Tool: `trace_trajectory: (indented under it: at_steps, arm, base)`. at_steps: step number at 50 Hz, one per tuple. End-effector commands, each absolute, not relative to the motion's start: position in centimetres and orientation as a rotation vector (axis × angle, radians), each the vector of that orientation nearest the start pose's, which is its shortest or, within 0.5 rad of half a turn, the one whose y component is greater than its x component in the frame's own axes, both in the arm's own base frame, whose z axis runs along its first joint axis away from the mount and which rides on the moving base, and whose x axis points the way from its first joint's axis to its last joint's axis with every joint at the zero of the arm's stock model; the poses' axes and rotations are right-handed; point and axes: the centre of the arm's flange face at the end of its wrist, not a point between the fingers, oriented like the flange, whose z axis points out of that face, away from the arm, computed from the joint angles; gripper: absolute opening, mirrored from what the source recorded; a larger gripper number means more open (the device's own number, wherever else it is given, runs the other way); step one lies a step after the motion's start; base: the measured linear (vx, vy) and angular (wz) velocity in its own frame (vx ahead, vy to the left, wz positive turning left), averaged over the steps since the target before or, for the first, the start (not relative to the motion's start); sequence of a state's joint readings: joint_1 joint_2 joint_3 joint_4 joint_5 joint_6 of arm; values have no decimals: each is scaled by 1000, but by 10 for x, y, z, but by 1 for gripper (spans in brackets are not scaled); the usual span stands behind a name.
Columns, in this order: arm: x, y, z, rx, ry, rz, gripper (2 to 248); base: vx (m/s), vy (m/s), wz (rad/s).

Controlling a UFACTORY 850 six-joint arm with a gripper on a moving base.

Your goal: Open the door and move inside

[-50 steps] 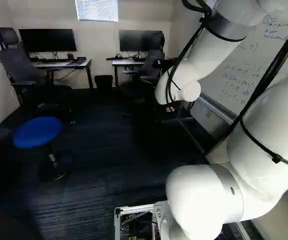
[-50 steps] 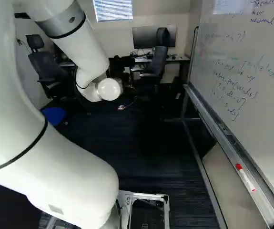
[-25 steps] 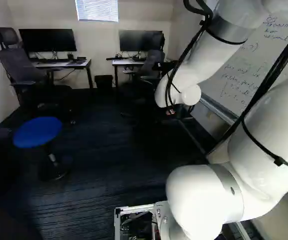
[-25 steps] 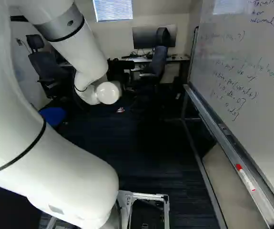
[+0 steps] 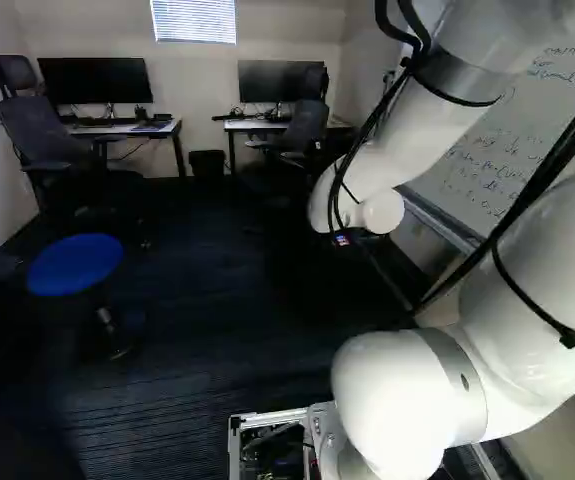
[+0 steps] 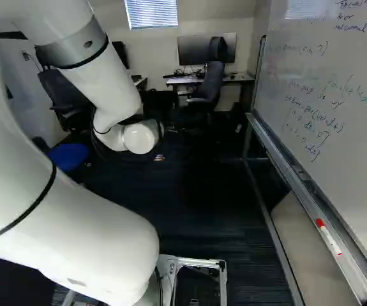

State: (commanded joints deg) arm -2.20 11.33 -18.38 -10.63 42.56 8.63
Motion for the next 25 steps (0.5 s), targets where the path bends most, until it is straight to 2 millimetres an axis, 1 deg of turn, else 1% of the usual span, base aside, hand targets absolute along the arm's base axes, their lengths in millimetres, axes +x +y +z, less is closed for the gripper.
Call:
trace_trajectory:
  at_steps: [14,25]
  arm:
    - [321,0,401,-2499,-29,-1802,247]
    - [302,0,387,-2519,-17,-1811,247]
  base:
    - [0,0,0]
    - [0,0,0]
